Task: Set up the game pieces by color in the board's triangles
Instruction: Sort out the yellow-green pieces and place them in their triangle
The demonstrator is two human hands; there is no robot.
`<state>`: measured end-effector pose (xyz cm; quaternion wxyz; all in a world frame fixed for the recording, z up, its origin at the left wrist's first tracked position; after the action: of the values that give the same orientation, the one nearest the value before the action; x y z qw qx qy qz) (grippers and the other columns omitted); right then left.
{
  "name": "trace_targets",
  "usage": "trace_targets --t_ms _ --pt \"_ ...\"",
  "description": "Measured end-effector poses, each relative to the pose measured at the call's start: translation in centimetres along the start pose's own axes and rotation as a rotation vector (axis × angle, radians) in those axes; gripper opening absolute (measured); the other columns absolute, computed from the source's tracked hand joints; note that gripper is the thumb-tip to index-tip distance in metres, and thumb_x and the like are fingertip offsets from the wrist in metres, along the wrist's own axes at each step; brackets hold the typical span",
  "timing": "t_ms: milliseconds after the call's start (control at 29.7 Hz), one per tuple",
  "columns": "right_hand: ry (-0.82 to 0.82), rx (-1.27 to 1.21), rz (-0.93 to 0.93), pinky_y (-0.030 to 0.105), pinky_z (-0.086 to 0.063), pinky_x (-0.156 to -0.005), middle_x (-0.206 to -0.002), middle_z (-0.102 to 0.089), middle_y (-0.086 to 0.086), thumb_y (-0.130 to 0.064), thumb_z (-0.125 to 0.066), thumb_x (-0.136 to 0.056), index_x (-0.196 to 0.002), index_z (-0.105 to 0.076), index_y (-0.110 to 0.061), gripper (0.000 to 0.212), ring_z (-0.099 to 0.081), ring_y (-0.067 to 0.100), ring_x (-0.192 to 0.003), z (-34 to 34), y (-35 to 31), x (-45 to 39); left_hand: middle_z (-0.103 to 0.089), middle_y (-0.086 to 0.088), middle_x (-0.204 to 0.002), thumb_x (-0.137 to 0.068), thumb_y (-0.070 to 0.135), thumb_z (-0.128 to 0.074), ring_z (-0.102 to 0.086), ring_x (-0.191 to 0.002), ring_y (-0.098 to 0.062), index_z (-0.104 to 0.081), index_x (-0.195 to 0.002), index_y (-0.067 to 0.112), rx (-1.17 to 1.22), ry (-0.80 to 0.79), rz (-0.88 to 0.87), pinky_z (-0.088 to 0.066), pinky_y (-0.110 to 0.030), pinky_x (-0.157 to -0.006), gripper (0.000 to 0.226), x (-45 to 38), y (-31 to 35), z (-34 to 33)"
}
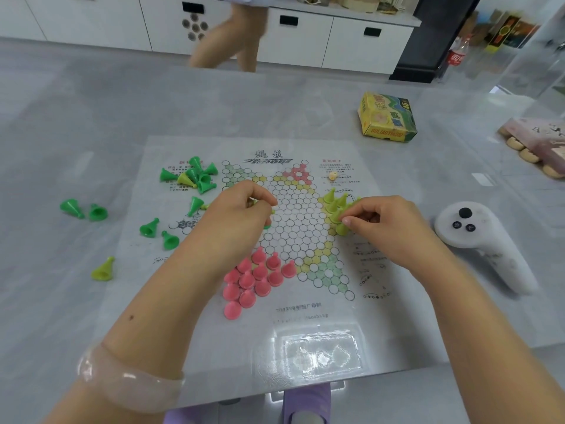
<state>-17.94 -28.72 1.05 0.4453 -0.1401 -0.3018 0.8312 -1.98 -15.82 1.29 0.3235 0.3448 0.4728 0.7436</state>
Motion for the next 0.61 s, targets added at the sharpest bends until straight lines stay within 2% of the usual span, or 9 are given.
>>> trace_targets --t_ms 168,336,605 --pt "-0.005 0.003 0.002 0.004 -0.036 -0.055 -0.085 -0.069 -0.004 -0.019 -0.063 -0.084 -0.085 -0.072 -0.021 0.009 -0.049 0.0 -0.06 -0.07 0.18 -0.01 -0.055 0.002 -0.072 -0.089 0.009 -0.04 -0.041 -0.055 -0.01 -0.059 -0.086 0.022 0.001 0.001 0.001 -0.032 -0.024 -0.053 0.023 -0.07 0.04 -0.03" --pt "-0.005 -0.016 0.009 0.001 -0.035 -0.053 -0.084 -0.069 -0.003 -0.018 -0.064 -0.084 -0.084 -0.072 -0.022 0.009 -0.046 -0.012 -0.055 -0.13 0.28 -0.09 -0.055 0.002 -0.072 -0.09 0.009 -0.04 -0.043 -0.057 -0.008 -0.059 -0.086 0.023 -0.003 -0.001 0.004 -0.031 -0.024 -0.054 0.023 -0.01 -0.01 0.02" --pt "-0.008 -0.033 0.013 0.002 -0.035 -0.053 -0.084 -0.068 -0.001 -0.02 -0.063 -0.084 -0.084 -0.072 -0.024 0.01 -0.046 -0.01 -0.055 -0.16 0.52 -0.1 -0.055 0.002 -0.073 -0.09 0.009 -0.04 -0.043 -0.057 -0.009 -0.058 -0.086 0.023 -0.008 -0.001 0.006 -0.031 -0.024 -0.055 0.023 -0.03 0.0 0.05"
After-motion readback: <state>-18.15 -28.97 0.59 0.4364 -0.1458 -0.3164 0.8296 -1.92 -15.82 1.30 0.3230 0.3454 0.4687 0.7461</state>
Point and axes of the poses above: each hand's wrist, its own x-axis away from the middle knuckle, its own z-axis out of the back of the hand, y = z × x, the point moved 8 cm from there along -x, towards the middle knuckle
